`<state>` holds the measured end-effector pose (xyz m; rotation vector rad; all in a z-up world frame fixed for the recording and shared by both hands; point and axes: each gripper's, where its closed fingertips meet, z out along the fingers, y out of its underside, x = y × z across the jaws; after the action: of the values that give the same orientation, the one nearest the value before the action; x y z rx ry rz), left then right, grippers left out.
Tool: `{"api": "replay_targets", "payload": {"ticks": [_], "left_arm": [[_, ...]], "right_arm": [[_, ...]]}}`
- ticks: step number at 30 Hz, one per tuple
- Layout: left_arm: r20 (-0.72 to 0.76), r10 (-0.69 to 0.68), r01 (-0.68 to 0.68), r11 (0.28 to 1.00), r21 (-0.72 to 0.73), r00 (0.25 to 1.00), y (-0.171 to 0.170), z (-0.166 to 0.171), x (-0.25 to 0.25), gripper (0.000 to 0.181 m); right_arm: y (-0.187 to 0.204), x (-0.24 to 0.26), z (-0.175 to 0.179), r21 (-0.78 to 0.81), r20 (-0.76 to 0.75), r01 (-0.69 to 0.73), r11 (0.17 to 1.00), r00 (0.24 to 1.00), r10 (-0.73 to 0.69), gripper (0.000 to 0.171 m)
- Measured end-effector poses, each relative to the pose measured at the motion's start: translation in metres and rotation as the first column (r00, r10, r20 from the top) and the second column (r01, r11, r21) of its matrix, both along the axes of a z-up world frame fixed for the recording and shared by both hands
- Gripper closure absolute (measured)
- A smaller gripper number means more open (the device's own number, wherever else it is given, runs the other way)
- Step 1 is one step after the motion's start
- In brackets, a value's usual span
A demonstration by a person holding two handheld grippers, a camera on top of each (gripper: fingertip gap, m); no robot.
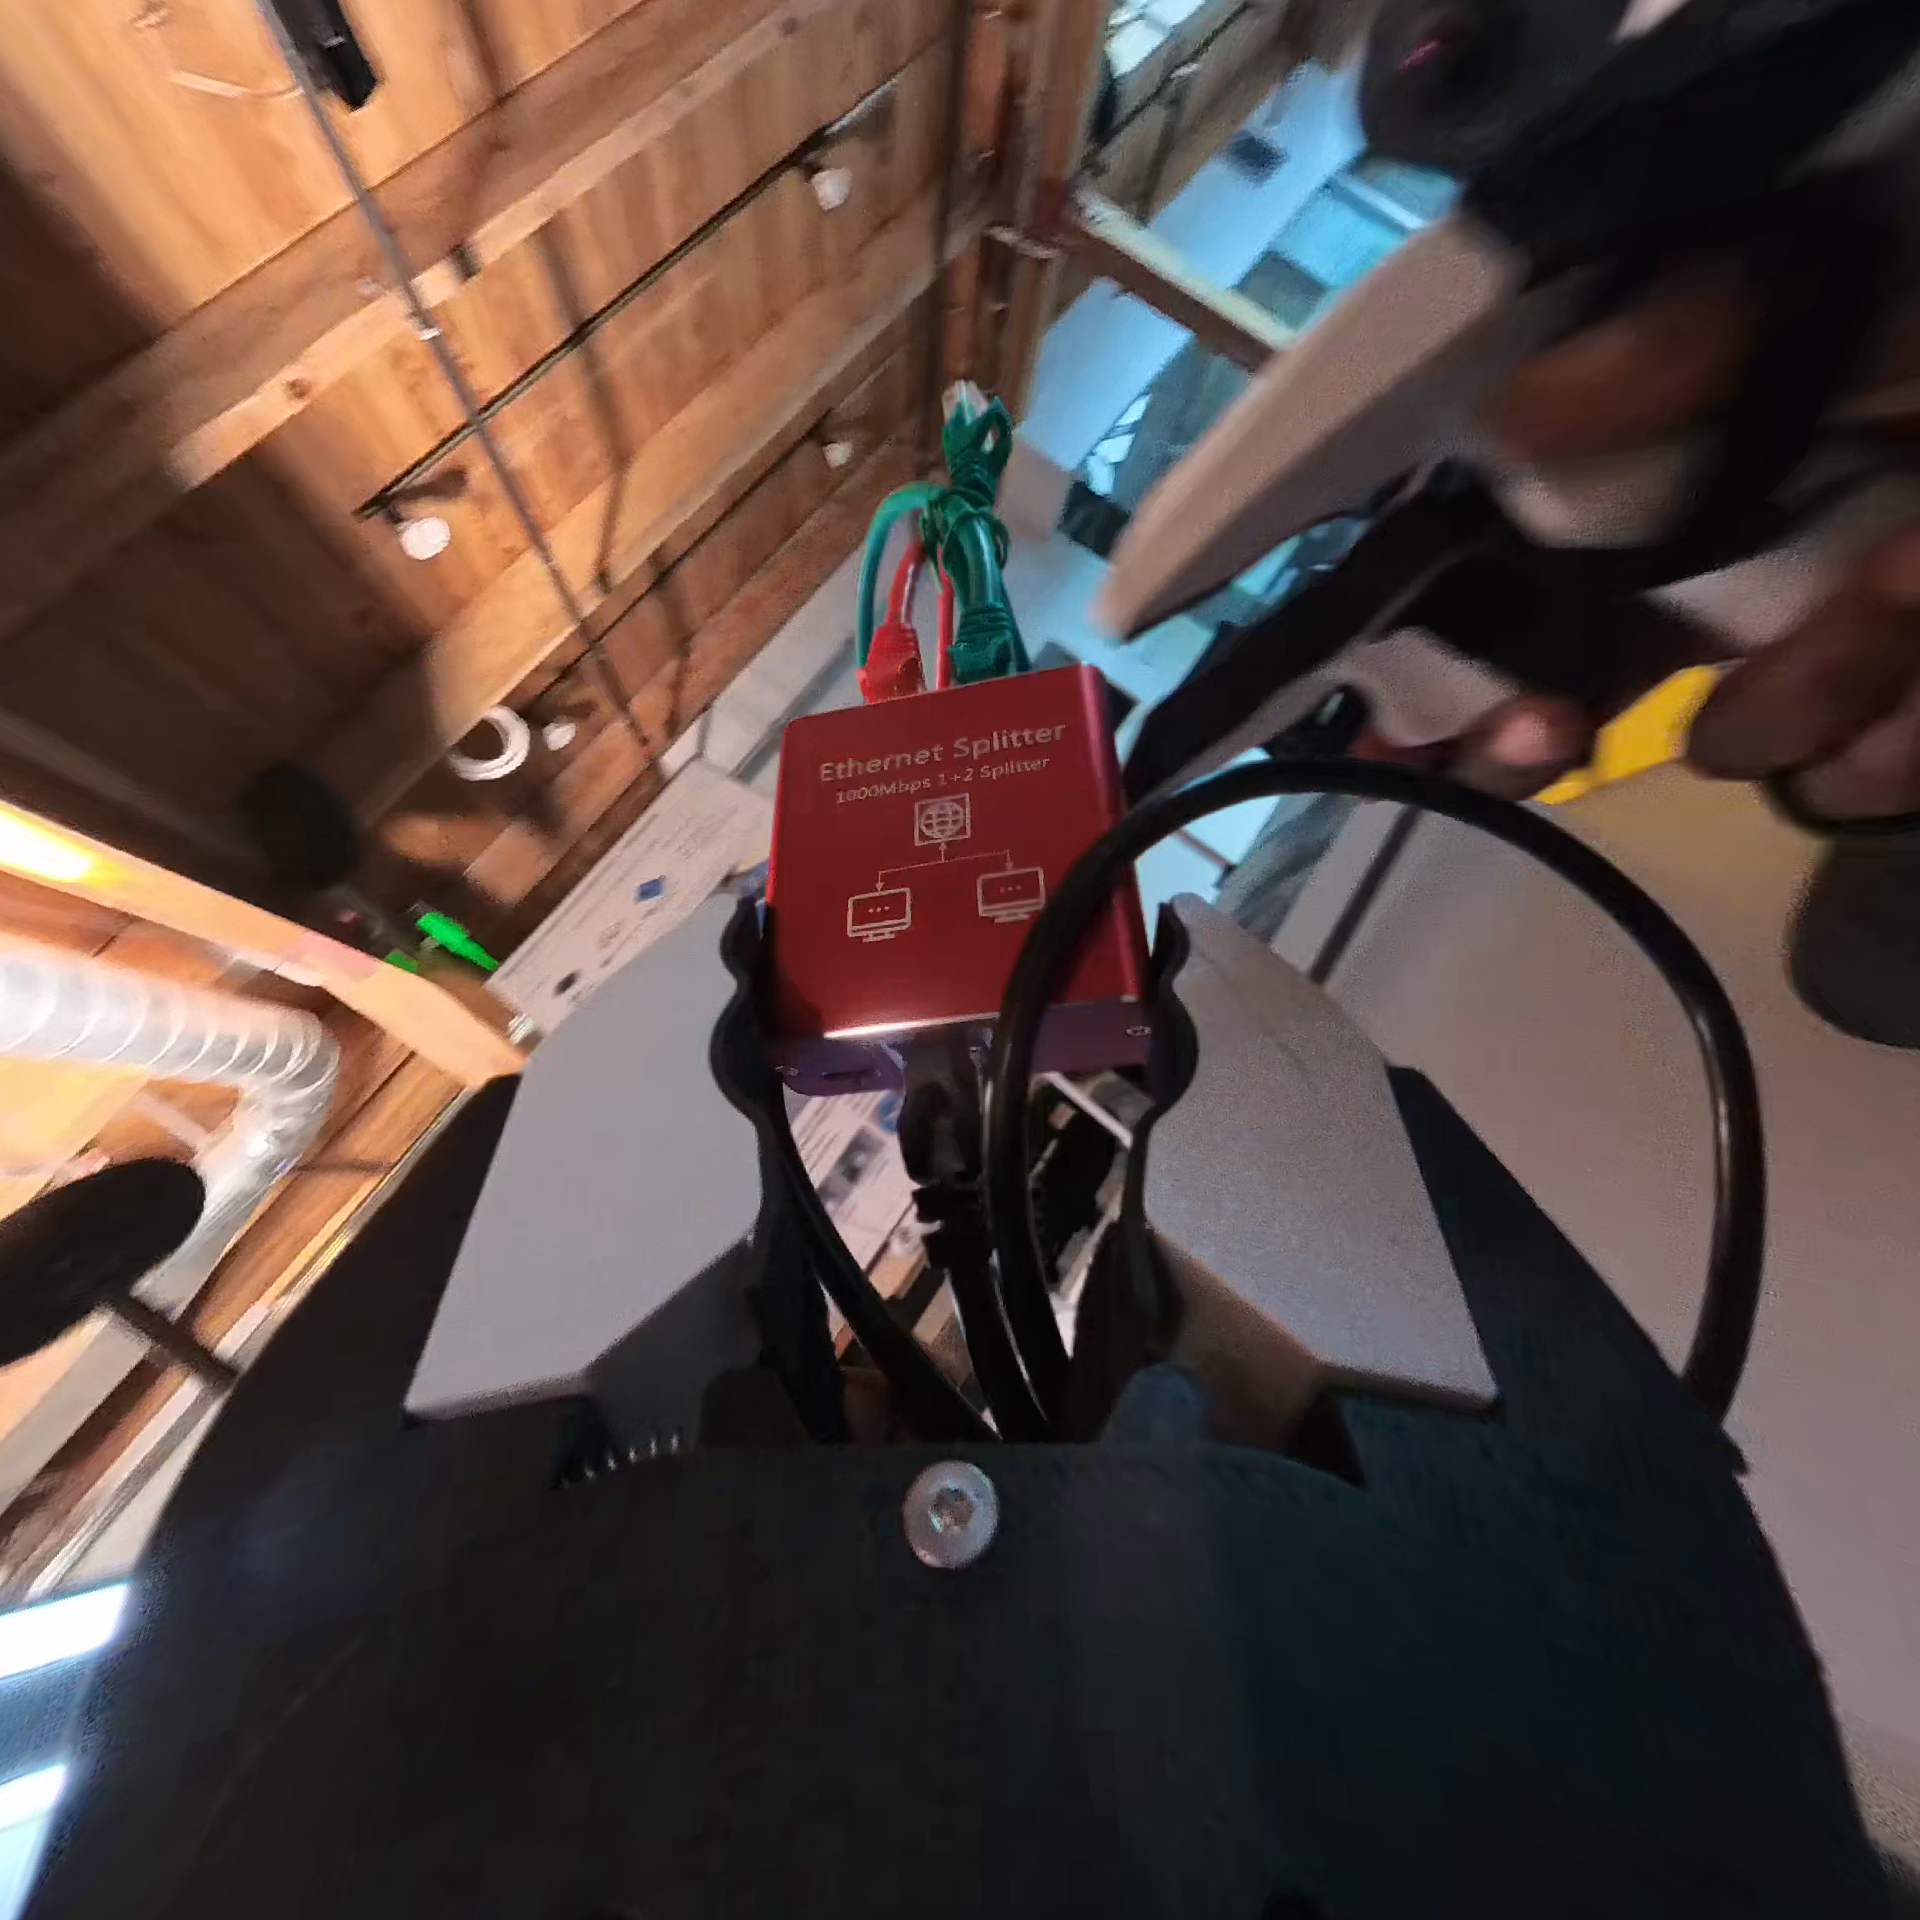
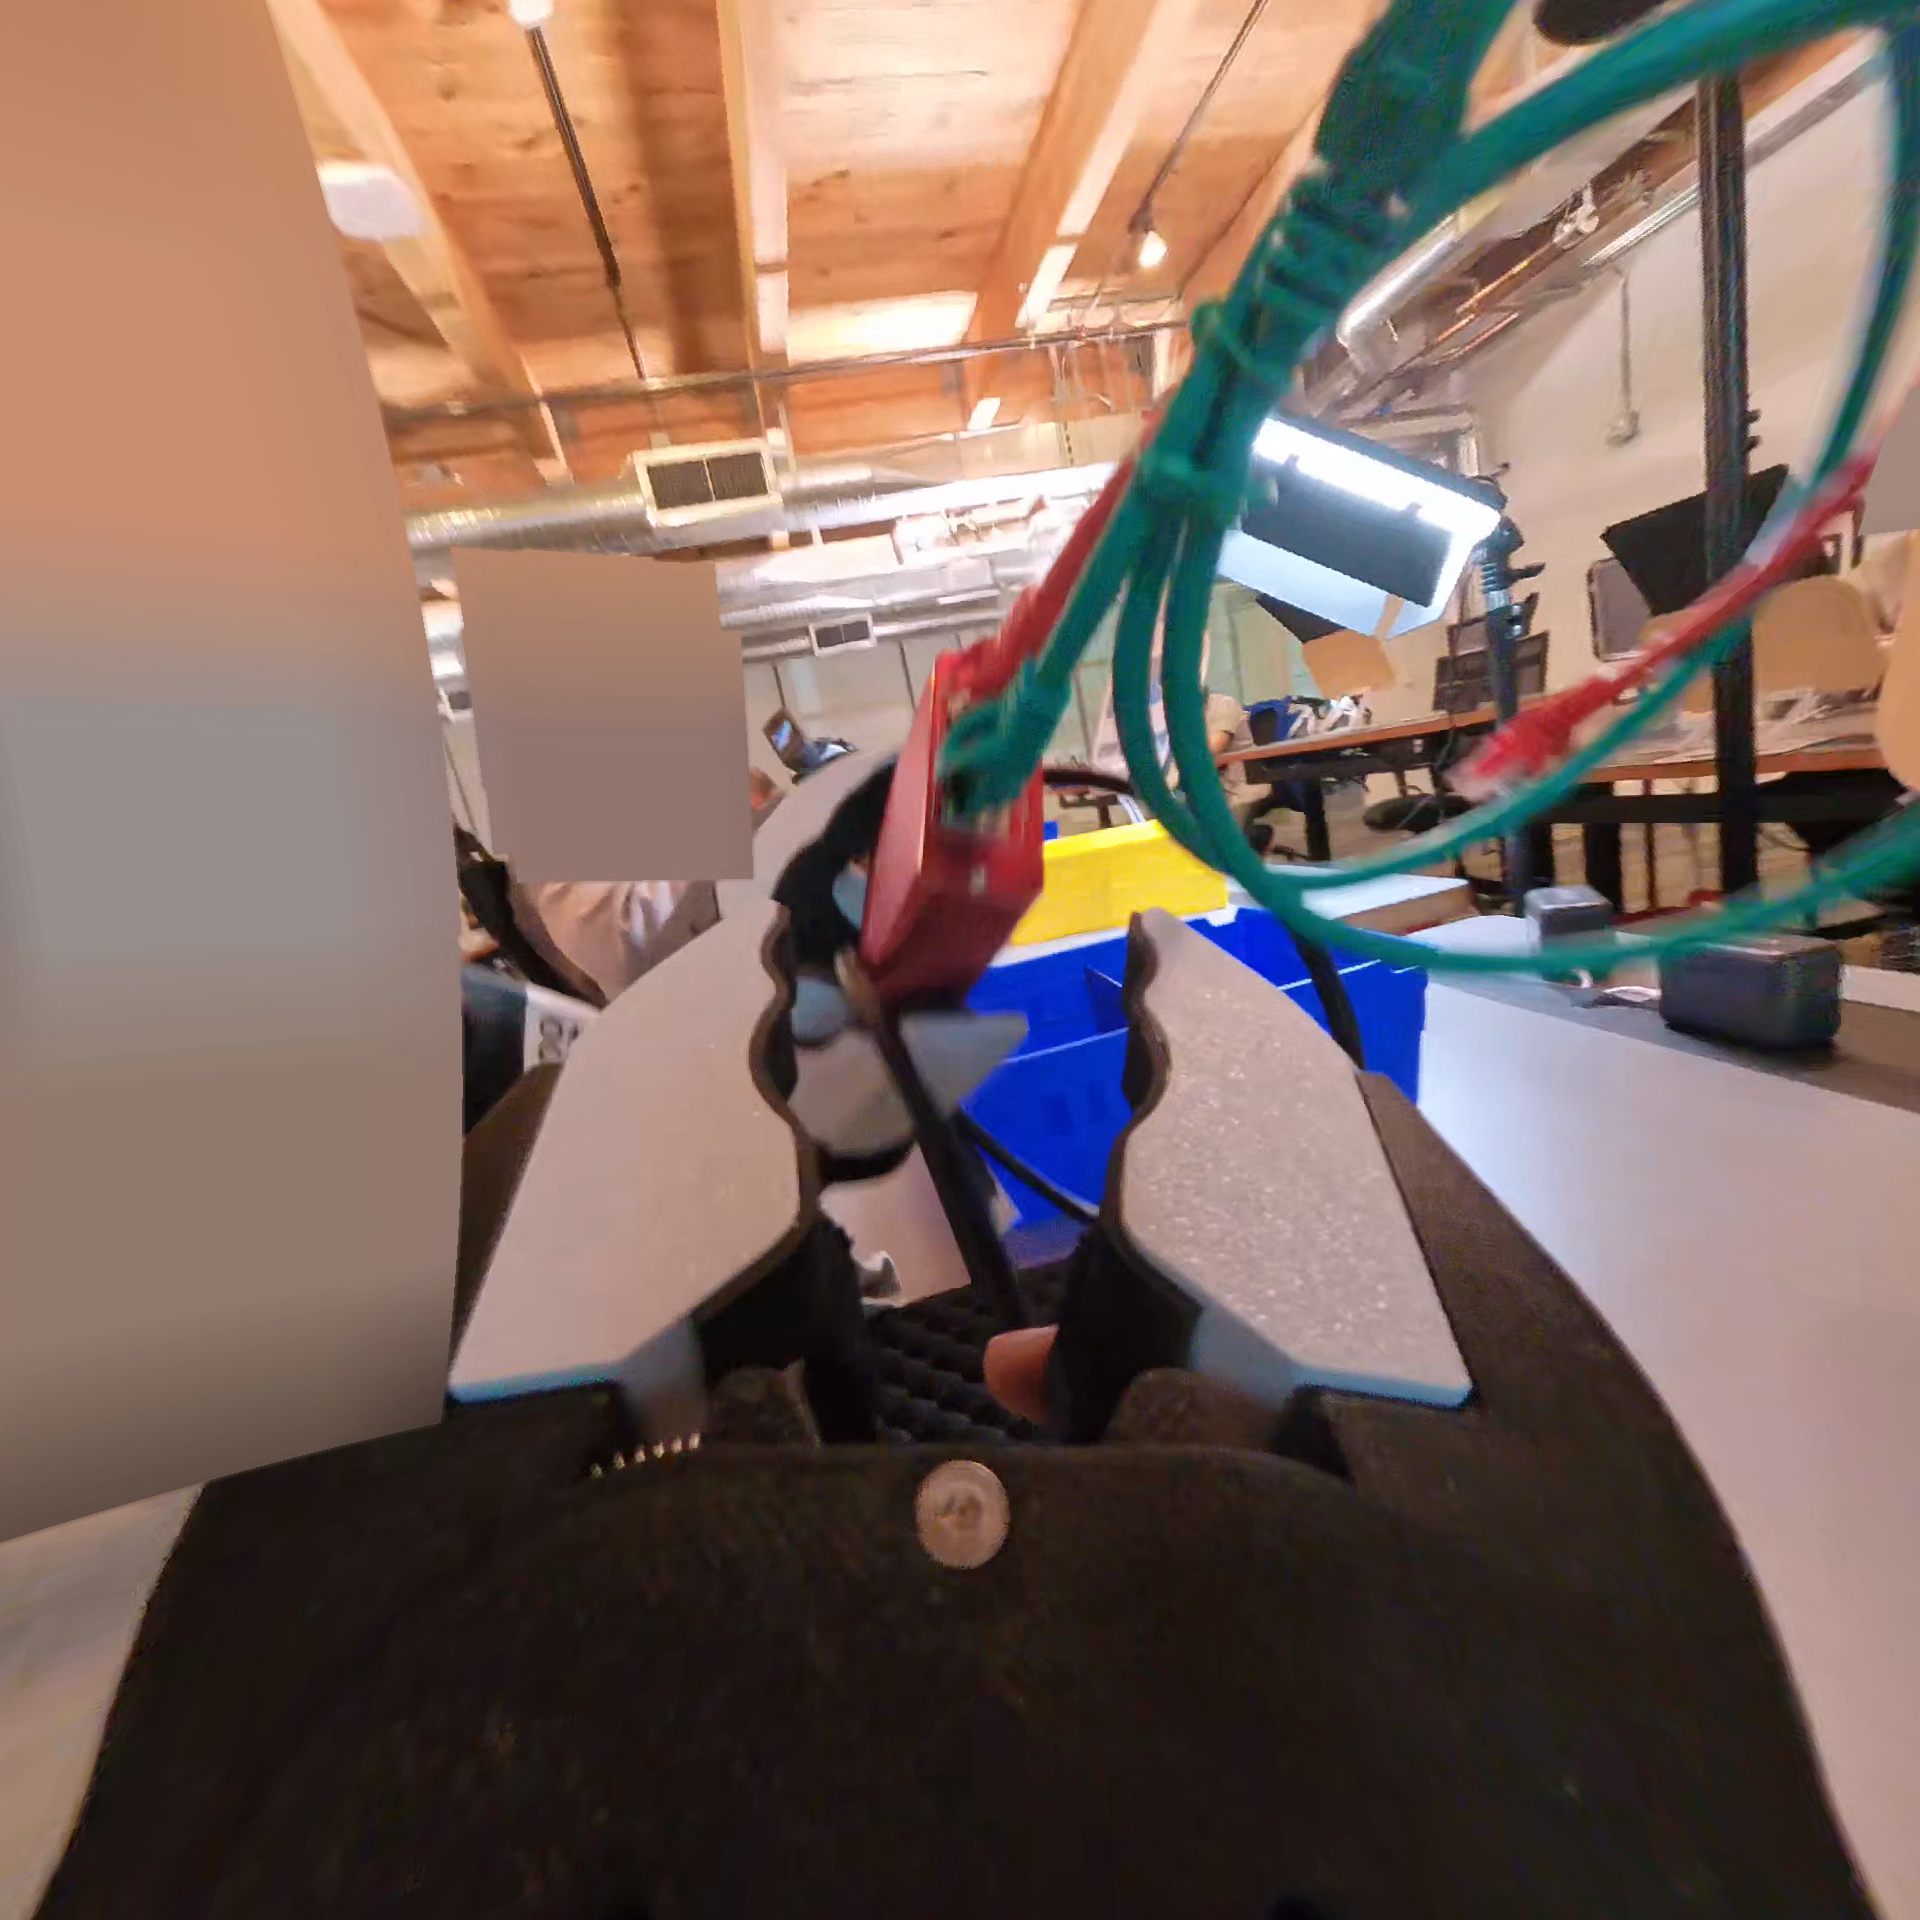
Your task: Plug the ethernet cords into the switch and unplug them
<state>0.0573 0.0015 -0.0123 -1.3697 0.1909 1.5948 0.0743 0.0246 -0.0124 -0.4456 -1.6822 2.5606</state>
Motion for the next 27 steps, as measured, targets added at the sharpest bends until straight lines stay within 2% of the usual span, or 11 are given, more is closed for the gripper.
{"api": "replay_targets", "payload": {"ticks": [1, 4, 8, 13, 15, 17, 18, 19, 20, 22, 27], "left_arm": [[0.003, -0.02, 0.02, 0.999, -0.036, 1.0, 0.009, -0.008, 0.002, 0.109], [0.028, -0.064, 0.067, 0.989, -0.132, 0.998, 0.03, -0.027, 0.004, 0.109], [0.093, -0.052, 0.068, 0.983, -0.173, 0.994, 0.034, -0.036, -0.004, 0.107], [0.241, -0.112, 0.117, 0.993, -0.004, 0.964, 0.012, -0.022, 0.002, 0.108], [0.423, -0.382, 0.302, 0.921, 0.246, 0.821, 0.017, -0.014, 0.026, 0.115], [0.512, -0.738, 0.452, 0.675, 0.584, 0.44, 0.031, -0.002, 0.059, 0.12], [0.516, -0.825, 0.452, 0.56, 0.694, 0.23, 0.041, 0.0, 0.07, 0.118], [0.532, -0.842, 0.415, 0.519, 0.747, 0.094, 0.05, -0.005, 0.07, 0.117], [0.557, -0.828, 0.344, 0.541, 0.767, 0.06, 0.059, -0.015, 0.058, 0.116], [0.558, -0.822, 0.22, 0.569, 0.792, 0.117, 0.068, -0.033, 0.027, 0.113], [0.319, -0.946, 0.112, 0.324, 0.939, 0.061, 0.051, -0.021, 0.005, 0.121]], "right_arm": [[-0.001, -0.001, 0.0, -0.022, 0.023, -0.025, 0.999, 0.999, 0.025, 0.117], [-0.003, -0.006, -0.014, -0.014, 0.089, -0.073, 0.997, 0.993, 0.074, 0.142], [0.015, -0.016, -0.018, -0.12, 0.106, -0.033, 0.992, 0.993, 0.046, 0.144], [0.056, -0.039, -0.012, -0.174, 0.054, 0.213, 0.961, 0.977, -0.206, 0.143], [0.068, -0.047, -0.009, -0.164, -0.002, 0.337, 0.927, 0.94, -0.342, 0.143], [0.073, -0.051, -0.006, -0.164, -0.05, 0.421, 0.892, 0.9, -0.434, 0.143], [0.073, -0.05, -0.003, -0.171, -0.067, 0.441, 0.881, 0.887, -0.457, 0.143], [0.071, -0.047, 0.0, -0.19, -0.076, 0.438, 0.878, 0.886, -0.458, 0.143], [0.068, -0.042, 0.005, -0.218, -0.081, 0.409, 0.886, 0.897, -0.434, 0.143], [0.06, -0.031, 0.013, -0.263, -0.071, 0.318, 0.911, 0.935, -0.347, 0.144], [0.022, -0.014, 0.005, -0.251, 0.05, 0.052, 0.967, 0.998, -0.04, 0.143]]}}
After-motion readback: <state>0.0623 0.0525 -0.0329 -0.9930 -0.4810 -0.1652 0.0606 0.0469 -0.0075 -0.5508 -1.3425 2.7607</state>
